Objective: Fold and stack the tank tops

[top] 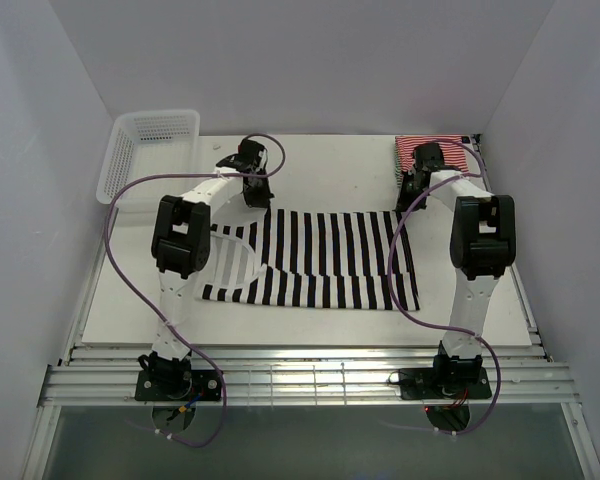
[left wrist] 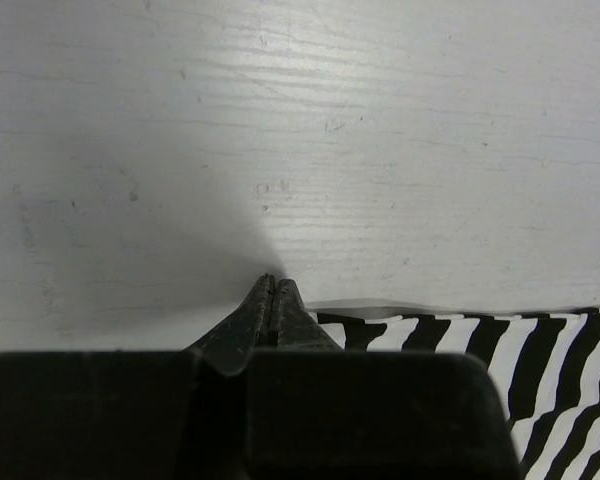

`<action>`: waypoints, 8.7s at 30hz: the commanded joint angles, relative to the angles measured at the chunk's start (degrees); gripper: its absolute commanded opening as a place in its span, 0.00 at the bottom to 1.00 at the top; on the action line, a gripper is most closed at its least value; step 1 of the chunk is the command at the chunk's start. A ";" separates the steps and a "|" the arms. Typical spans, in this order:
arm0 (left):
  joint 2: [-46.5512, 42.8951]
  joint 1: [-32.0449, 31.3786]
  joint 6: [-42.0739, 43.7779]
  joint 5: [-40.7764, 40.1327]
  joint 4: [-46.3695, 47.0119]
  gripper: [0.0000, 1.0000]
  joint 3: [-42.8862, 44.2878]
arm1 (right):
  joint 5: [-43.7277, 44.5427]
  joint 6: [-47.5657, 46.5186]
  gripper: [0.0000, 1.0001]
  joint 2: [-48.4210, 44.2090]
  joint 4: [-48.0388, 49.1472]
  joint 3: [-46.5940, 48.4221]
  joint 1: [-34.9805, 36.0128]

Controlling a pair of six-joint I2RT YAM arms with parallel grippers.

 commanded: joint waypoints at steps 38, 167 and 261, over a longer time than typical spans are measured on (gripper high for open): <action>-36.49 -1.65 -8.20 6.42 14.90 0.00 -43.65 | -2.11 -1.39 0.08 -39.36 8.98 -38.49 0.23; -71.04 -27.31 -36.15 17.13 1.35 0.98 -72.04 | -24.62 10.39 0.90 -62.39 -0.60 -59.41 30.03; -54.42 -11.94 -26.93 19.70 11.83 0.00 -54.92 | -11.96 8.37 0.08 -43.24 5.11 -29.80 25.72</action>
